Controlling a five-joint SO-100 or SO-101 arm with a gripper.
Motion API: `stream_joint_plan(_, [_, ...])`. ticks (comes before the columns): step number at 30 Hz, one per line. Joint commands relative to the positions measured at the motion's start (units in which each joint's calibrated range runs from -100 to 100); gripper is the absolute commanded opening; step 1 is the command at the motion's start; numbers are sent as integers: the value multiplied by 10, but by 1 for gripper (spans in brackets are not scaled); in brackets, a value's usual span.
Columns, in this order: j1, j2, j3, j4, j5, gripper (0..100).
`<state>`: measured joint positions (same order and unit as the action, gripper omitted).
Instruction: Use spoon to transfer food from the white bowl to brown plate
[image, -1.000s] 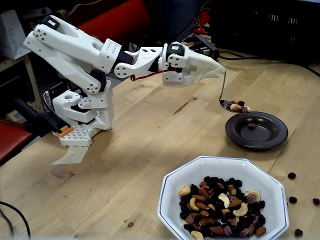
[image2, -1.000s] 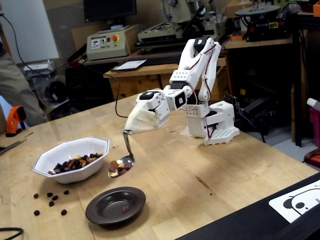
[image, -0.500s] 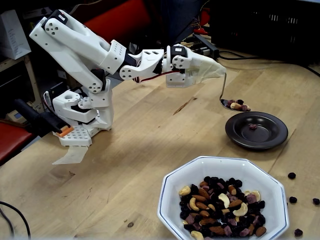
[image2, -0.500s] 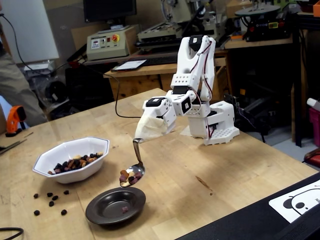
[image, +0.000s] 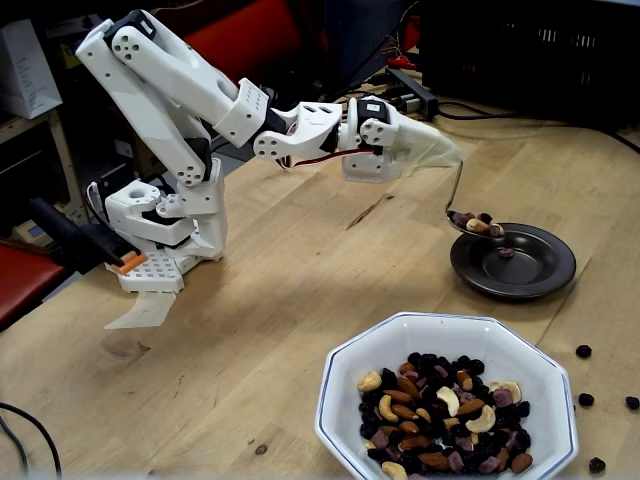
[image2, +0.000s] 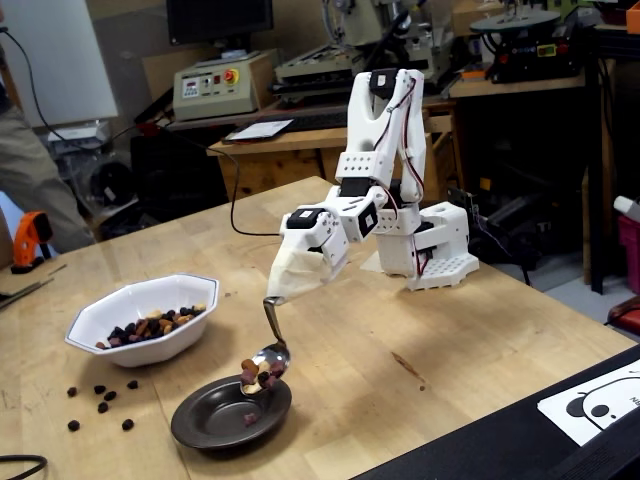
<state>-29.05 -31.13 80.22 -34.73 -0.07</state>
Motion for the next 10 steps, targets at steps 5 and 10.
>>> stream_joint_plan(5, [4, 39, -84, -16, 1, 4])
stream_joint_plan(10, [4, 81, -117, -16, 2, 4])
